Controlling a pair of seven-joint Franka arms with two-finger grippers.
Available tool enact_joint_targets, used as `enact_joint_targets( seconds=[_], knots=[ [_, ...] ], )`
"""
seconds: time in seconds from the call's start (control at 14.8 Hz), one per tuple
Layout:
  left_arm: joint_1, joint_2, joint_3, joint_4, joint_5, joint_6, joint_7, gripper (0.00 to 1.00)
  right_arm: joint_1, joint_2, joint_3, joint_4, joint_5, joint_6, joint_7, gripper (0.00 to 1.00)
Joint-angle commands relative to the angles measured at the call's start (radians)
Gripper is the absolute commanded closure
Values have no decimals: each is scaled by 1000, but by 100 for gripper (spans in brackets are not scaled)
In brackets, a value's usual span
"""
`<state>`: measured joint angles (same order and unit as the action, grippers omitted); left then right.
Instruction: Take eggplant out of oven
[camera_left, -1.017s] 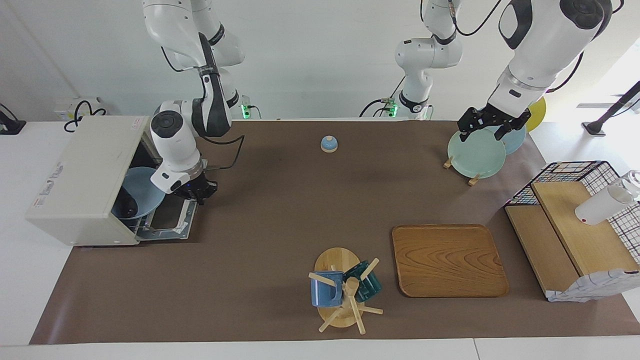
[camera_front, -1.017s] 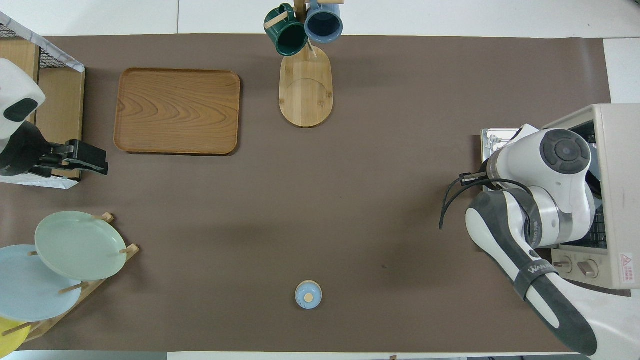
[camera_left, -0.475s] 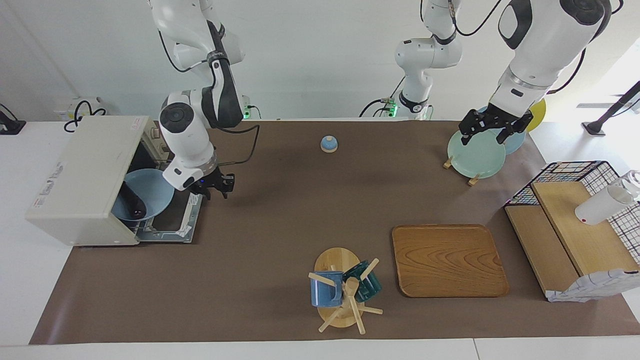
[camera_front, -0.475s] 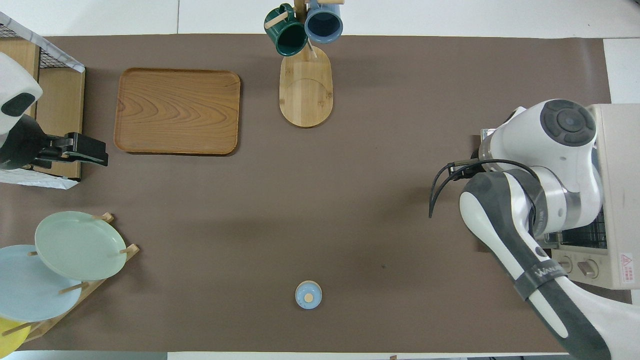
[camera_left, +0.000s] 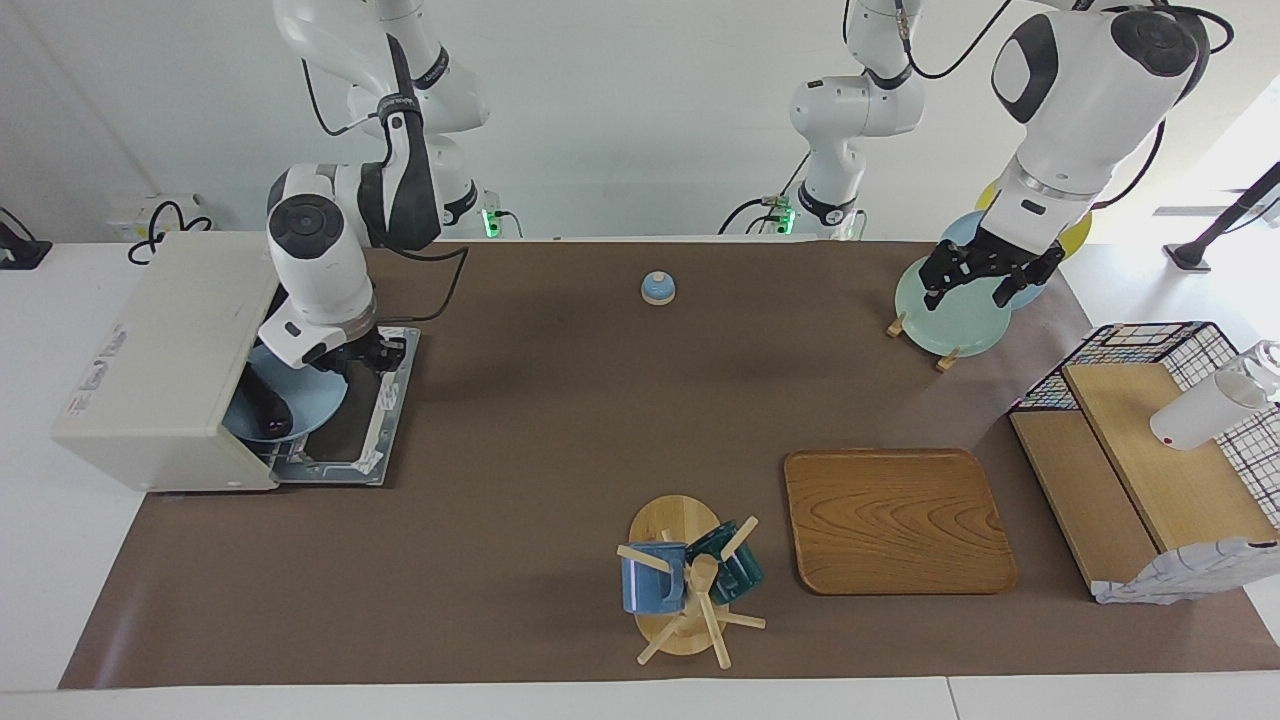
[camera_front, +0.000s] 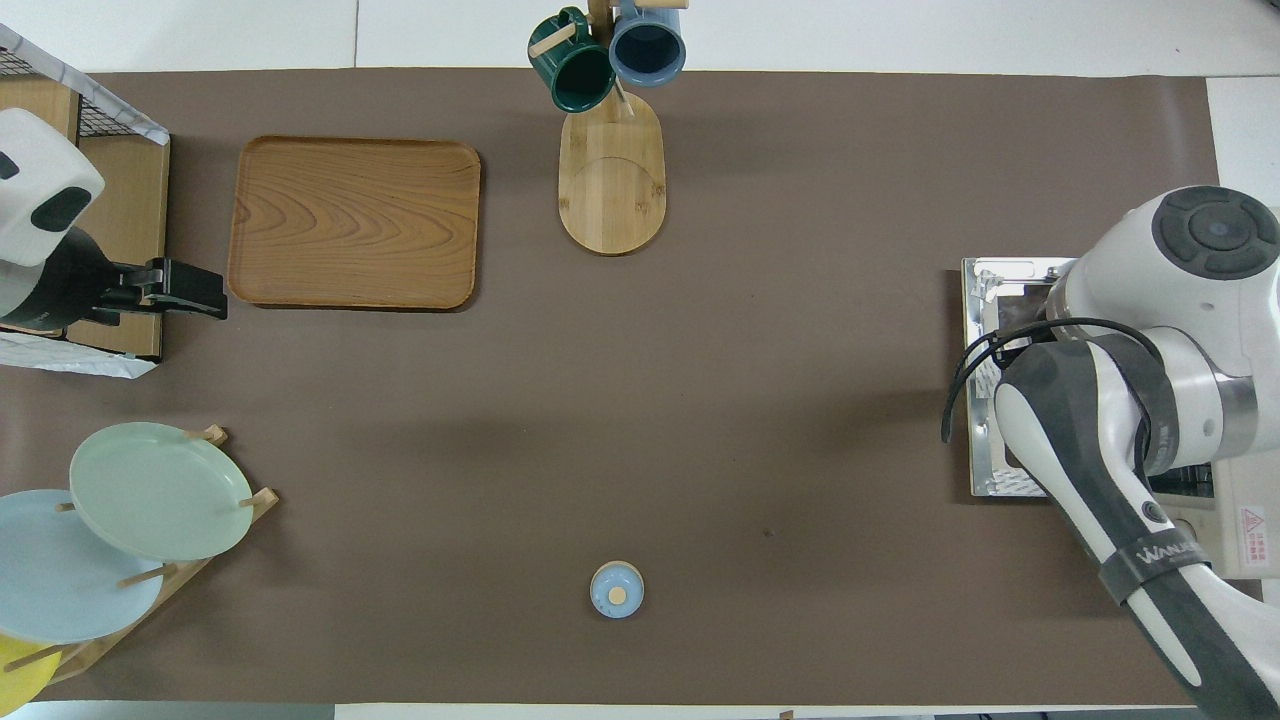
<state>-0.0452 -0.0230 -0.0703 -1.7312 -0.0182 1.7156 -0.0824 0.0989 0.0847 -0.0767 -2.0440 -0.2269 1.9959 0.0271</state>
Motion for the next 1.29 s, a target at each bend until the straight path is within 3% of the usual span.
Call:
enact_joint_targets(
  seconds=[0.0, 0.47, 0.54, 0.68, 0.81, 1.02, 1.22],
  knots=[
    [11, -15, -5, -57, -8, 59, 13, 0, -54, -20, 9, -50, -23, 29, -70, 59],
    [11, 5, -5, -159, -8, 193, 39, 0, -61, -48, 6, -149, -26, 173, -90, 63],
    [11, 12, -5, -159, -8, 199, 42, 0, -62, -51, 6, -159, -26, 173, -93, 67],
    [10, 26, -5, -159, -8, 205, 43, 0, -64, -56, 6, -169, -63, 173, -96, 99],
    [11, 31, -5, -159, -11, 210, 43, 0, -58, -57, 8, -168, -147, 169, -99, 100],
    [10, 32, -5, -156, -11, 210, 47, 0, -30, -53, 18, -142, -169, 143, -96, 100],
    [10, 32, -5, -150, -11, 205, 47, 0, 108, -30, 21, -47, -119, 58, -35, 100]
  ],
)
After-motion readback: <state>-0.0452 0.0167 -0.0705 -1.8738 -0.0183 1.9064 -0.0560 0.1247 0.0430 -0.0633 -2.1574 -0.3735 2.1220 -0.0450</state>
